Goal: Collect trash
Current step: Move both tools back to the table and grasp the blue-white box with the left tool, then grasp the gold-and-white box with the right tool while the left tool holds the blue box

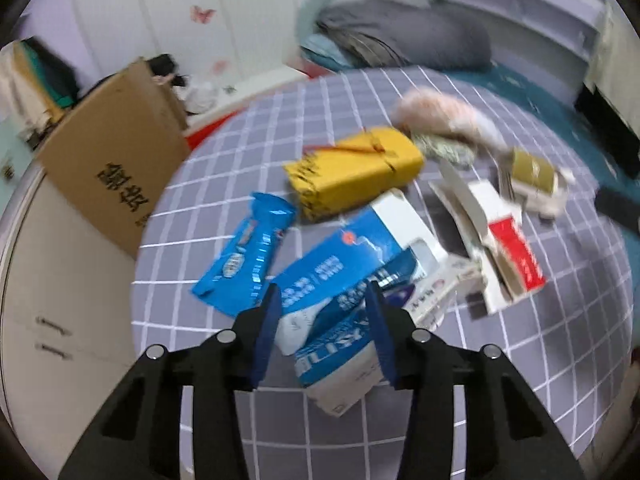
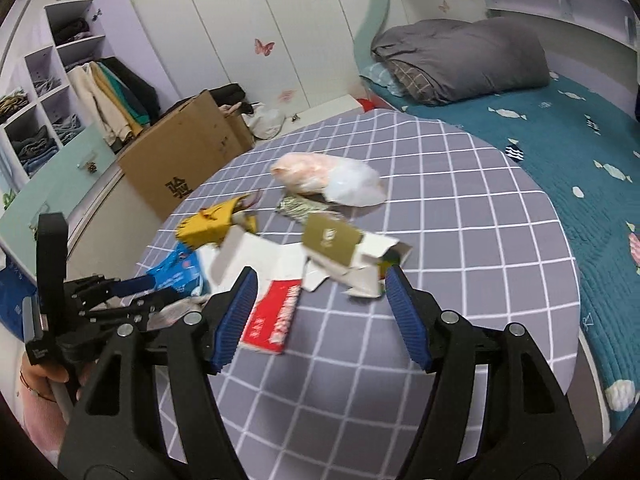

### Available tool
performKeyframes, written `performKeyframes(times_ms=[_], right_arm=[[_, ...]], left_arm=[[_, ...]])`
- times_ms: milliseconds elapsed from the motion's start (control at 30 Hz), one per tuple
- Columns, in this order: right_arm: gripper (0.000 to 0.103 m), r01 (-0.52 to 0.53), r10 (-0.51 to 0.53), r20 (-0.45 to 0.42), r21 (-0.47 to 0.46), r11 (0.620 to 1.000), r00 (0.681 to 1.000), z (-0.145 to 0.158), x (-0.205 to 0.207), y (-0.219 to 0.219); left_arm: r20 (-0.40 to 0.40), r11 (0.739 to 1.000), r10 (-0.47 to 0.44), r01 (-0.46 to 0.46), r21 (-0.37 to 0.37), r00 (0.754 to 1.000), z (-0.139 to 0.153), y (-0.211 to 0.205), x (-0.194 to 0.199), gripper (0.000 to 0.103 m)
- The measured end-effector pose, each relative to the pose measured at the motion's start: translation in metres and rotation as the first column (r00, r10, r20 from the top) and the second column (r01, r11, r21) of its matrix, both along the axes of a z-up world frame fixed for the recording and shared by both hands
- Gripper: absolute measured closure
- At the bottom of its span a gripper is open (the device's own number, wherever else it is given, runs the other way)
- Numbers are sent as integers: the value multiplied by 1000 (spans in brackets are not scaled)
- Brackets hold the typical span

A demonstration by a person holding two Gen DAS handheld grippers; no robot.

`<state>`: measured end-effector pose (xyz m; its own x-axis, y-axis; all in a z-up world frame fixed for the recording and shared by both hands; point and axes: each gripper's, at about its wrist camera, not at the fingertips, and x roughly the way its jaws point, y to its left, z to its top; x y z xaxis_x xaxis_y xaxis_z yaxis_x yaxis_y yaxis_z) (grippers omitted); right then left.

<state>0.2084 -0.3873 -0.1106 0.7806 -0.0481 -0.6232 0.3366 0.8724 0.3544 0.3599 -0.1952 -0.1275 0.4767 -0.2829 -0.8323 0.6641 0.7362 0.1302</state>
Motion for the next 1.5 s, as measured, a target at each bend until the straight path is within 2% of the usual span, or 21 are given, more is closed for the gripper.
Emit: performKeyframes(times_ms=[133,200,300,400,533,567,667,733,833,900,967,1000,1033,1067,1167,1300,1500], right_arm=[[36,22,-22,-7,17,1000,1000,-9,2,-15],[35,34,-34,-9,26,999,999,-12,2,-22],[35,42,-42,-16,35,998,999,-17,5,-26],[31,65,-65,-23,20,998,998,-19,6,-29],[28,77,-77,-33,12,997,997,-20,12,-35],[23,73,-73,-38,7,997,997,-20,14,-36],[22,51,-52,-54,-13,999,997,-21,25,-36],[16,37,-39,-55,-39,999,998,-21,30,-34],[15,-20,12,-79,-96,995,997,-22,44,-28],[15,-82,63,-114,-170,982,992,-26,55,-20],[16,-128,97,-162,-192,973,982,-32,64,-15],[18,-133,101,-173,-182,974,980,-35,66,-16],[35,-135,106,-170,-165,977,980,-35,65,-18],[42,-133,106,-167,-161,978,980,-35,64,-19],[55,-149,112,-181,-208,967,977,-32,58,-15],[66,-111,79,-154,-210,971,985,-22,43,-15],[68,-51,38,-67,-204,978,997,4,8,-13]], left_arm=[[-12,999,-39,39,-7,999,-6,-3,-2,62],[9,998,-62,62,-2,998,-8,-8,-6,62],[19,999,-49,49,-1,999,-9,-12,-2,62],[26,997,-68,69,-18,997,-9,-19,-4,80],[102,997,-82,82,9,991,-10,-26,-16,93],[110,997,-72,72,5,991,-9,-26,-17,94],[123,999,-15,19,-28,992,-9,-20,-16,99],[112,998,22,-16,-54,993,-6,-16,-15,99],[102,991,97,-88,-96,990,-2,-4,-12,99],[99,984,150,-139,-116,984,3,3,-9,99],[99,972,199,-183,-150,975,11,11,-9,99],[104,967,217,-199,-161,971,14,14,-10,99],[110,960,238,-218,-174,965,18,17,-11,99],[113,954,257,-233,-187,960,23,19,-14,99],[119,939,295,-265,-221,948,32,26,-21,99],[139,930,325,-289,-229,935,39,31,-32,99],[138,913,358,-315,-260,924,50,39,-52,99]])
